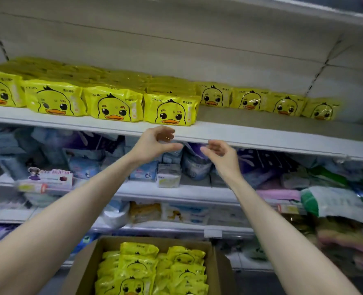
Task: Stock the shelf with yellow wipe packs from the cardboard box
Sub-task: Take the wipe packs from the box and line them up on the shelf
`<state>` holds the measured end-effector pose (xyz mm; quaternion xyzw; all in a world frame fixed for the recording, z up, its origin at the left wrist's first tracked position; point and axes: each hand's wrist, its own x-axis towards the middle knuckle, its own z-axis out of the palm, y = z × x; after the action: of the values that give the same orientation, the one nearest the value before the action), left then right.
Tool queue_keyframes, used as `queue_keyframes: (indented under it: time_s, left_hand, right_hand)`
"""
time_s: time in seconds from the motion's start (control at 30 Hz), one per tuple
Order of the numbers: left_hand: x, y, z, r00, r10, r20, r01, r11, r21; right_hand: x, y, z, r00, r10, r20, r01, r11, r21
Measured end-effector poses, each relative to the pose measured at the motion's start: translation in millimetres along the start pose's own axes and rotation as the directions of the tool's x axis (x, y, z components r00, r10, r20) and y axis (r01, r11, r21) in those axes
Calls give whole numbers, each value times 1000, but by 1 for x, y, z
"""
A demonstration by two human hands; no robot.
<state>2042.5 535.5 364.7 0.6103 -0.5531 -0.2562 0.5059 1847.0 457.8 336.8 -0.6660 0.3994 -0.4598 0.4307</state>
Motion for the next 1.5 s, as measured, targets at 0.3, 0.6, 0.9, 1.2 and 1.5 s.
queue_keyframes:
  time_s: [0.3, 0.6, 0.9, 1.2, 1.5]
  left_hand:
    - [-47, -62, 49, 980, -175, 93, 180, 983, -38]
    - [-116, -149, 99, 876, -439, 201, 466, 877, -115]
    - [-198, -241, 141, 652, -694, 305, 734, 678, -28]
    - [-276, -315, 191, 386, -831, 400, 880, 462, 109]
    - [-322, -347, 234, 183, -889, 419, 932, 293, 214]
  right_hand:
    - [-61, 73, -2, 970, 235, 57, -234, 972, -10]
    - [-137, 164, 9, 867, 487, 105, -482, 873, -74]
    - [-223, 252, 17, 661, 741, 117, -708, 668, -228]
    - [-294, 306, 16, 496, 865, 78, -808, 492, -325]
    - [-337, 345, 12, 399, 917, 15, -863, 381, -331]
